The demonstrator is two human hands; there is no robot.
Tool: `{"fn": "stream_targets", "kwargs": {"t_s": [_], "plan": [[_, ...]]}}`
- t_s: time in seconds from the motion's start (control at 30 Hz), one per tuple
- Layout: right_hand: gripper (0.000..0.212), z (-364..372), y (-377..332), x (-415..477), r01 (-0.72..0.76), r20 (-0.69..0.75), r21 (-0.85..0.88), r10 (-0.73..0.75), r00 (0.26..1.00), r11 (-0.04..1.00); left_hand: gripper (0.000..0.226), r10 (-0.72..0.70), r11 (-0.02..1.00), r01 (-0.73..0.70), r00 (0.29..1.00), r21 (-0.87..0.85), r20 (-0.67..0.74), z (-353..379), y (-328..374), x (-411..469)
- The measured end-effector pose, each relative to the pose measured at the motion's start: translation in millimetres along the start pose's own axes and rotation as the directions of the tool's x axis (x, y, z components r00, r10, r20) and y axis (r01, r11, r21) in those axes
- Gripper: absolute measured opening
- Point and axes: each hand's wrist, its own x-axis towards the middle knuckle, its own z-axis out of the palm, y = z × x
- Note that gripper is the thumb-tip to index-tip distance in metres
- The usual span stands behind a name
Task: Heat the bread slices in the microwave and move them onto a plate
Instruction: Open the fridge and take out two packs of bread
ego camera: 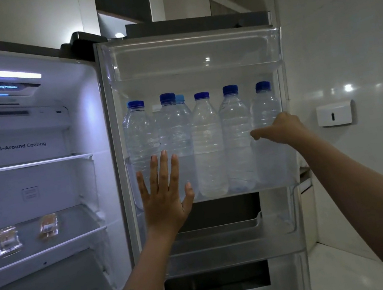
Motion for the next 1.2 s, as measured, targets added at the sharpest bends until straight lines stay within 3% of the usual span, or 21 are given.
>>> {"fn": "stream_targets", "kwargs": {"t_s": [0.23,0.4,0.5,0.7,0.8,0.9,1.1,1.2], "plan": [[0.047,0,-2,-39,0.102,-0.031,0.190,-0.098,0.995,0.976,0.062,-0.027,1.000,0.029,0.993,-0.013,0.118,-13,-1,-1],[0.059,40,14,-66,0.224,-0.412,0.115,-0.159,0.897,0.968,0.065,-0.042,0.999,0.047,0.980,-0.022,0.195,-26,-2,-3],[0.063,78,20,-97,0.303,-0.469,0.068,-0.238,0.851,0.951,0.067,-0.018,0.994,0.044,0.970,-0.101,0.242,-35,-11,-21],[0.053,172,-5,-153,0.611,-0.329,0.093,-0.555,0.764,0.786,0.063,-0.065,0.974,0.149,0.904,-0.170,0.422,-67,-56,-73],[0.046,216,-38,-175,0.717,-0.253,0.162,-0.674,0.694,0.677,0.060,-0.170,0.965,0.244,0.868,-0.101,0.467,-86,-95,-92],[0.043,261,-77,-194,0.812,-0.184,0.239,-0.796,0.576,0.533,0.062,-0.309,0.938,0.346,0.824,0.010,0.476,-105,-143,-108],[0.047,364,-146,-204,0.811,-0.051,0.416,-0.880,0.472,0.411,0.061,-0.527,0.848,0.494,0.743,0.192,0.413,-124,-249,-137],[0.045,420,-185,-193,0.699,0.047,0.512,-0.828,0.558,0.500,0.059,-0.623,0.778,0.591,0.680,0.215,0.386,-116,-304,-144]]}}
